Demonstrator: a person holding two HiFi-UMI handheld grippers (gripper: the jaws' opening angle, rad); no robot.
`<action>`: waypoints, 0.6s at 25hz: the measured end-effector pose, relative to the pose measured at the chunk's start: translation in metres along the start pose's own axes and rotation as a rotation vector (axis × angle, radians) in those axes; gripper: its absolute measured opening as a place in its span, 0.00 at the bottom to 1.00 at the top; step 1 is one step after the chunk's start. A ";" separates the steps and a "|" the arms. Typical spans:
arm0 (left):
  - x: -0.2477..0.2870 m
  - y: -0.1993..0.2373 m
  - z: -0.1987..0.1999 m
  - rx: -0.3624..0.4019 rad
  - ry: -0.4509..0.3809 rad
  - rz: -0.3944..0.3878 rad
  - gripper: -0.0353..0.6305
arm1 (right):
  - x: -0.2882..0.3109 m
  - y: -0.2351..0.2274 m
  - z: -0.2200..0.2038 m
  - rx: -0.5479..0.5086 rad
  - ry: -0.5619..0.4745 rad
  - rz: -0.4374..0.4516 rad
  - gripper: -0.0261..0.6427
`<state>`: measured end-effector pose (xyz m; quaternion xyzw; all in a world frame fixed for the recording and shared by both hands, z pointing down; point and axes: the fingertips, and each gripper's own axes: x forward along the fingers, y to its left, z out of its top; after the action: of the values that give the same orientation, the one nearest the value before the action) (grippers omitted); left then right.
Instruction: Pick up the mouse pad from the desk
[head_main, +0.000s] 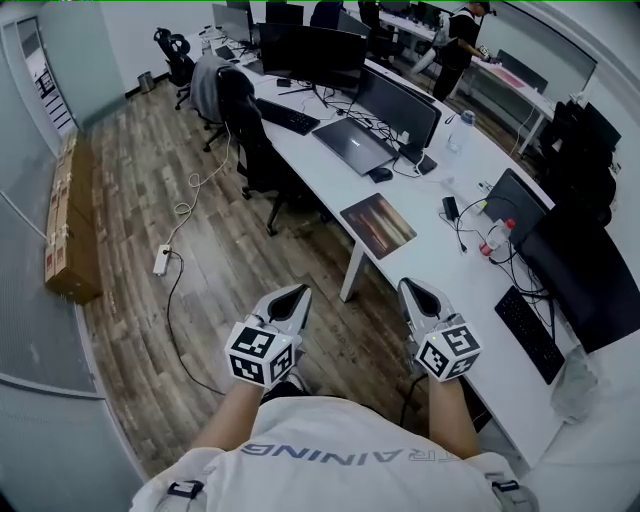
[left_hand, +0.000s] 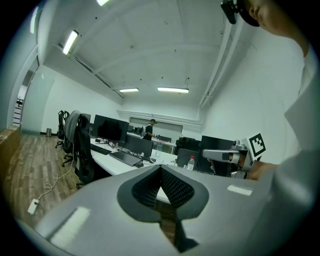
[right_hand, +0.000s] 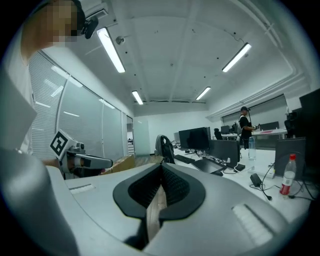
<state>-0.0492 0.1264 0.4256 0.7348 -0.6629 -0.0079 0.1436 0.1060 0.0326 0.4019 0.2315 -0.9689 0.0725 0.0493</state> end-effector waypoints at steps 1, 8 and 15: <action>0.003 0.012 0.001 -0.009 0.012 0.001 0.05 | 0.015 0.004 0.002 -0.010 0.007 0.000 0.06; 0.007 0.081 0.003 -0.035 0.022 0.007 0.05 | 0.081 0.018 -0.005 0.019 0.030 -0.036 0.06; 0.023 0.112 0.002 -0.070 0.026 -0.002 0.05 | 0.115 0.009 -0.017 0.030 0.080 -0.069 0.06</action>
<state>-0.1560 0.0945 0.4529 0.7300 -0.6596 -0.0218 0.1777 0.0012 -0.0075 0.4325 0.2623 -0.9564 0.0944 0.0868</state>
